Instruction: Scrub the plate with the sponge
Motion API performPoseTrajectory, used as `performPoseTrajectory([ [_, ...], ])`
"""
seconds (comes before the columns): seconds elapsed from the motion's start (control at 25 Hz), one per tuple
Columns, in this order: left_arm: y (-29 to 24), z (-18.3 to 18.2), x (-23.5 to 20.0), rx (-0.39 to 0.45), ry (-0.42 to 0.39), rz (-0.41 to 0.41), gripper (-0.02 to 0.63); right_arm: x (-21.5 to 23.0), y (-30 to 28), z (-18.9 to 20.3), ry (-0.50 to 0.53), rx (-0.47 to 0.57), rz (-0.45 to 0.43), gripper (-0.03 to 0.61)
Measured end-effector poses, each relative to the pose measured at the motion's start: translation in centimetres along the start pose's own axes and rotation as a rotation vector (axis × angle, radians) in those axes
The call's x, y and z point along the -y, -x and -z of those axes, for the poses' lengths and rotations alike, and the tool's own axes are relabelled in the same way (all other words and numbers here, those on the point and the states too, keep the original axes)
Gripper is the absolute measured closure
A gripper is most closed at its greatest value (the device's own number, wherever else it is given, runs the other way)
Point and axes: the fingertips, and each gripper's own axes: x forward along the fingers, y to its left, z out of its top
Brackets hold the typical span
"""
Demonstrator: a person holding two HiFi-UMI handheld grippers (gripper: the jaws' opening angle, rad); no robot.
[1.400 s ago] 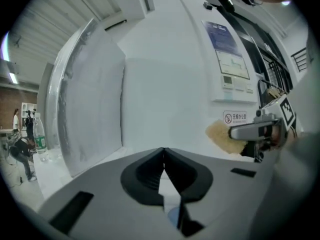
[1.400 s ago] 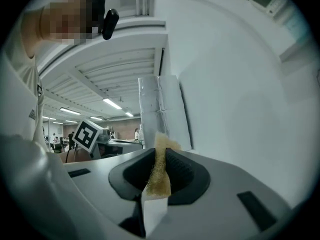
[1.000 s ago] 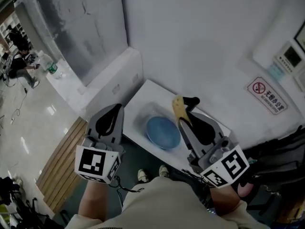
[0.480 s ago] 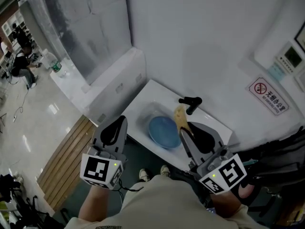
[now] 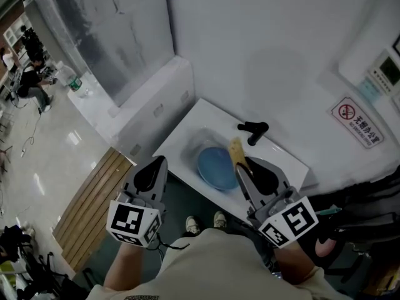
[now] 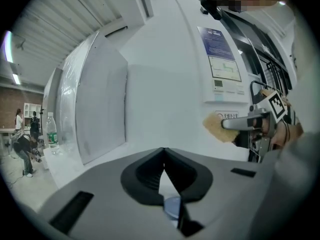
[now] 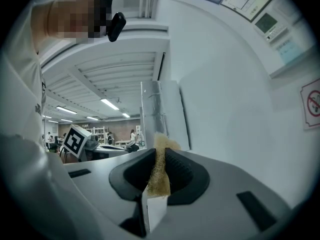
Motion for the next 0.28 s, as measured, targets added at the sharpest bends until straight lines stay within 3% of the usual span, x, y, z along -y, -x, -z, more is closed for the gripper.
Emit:
performPoseTrajectory([
  [0.28,-0.48,-0.53,0.57,0.007,-0.073,-0.004,0.607,0.83,0.13,-0.13,0.020,0.001,0.019,0.512],
])
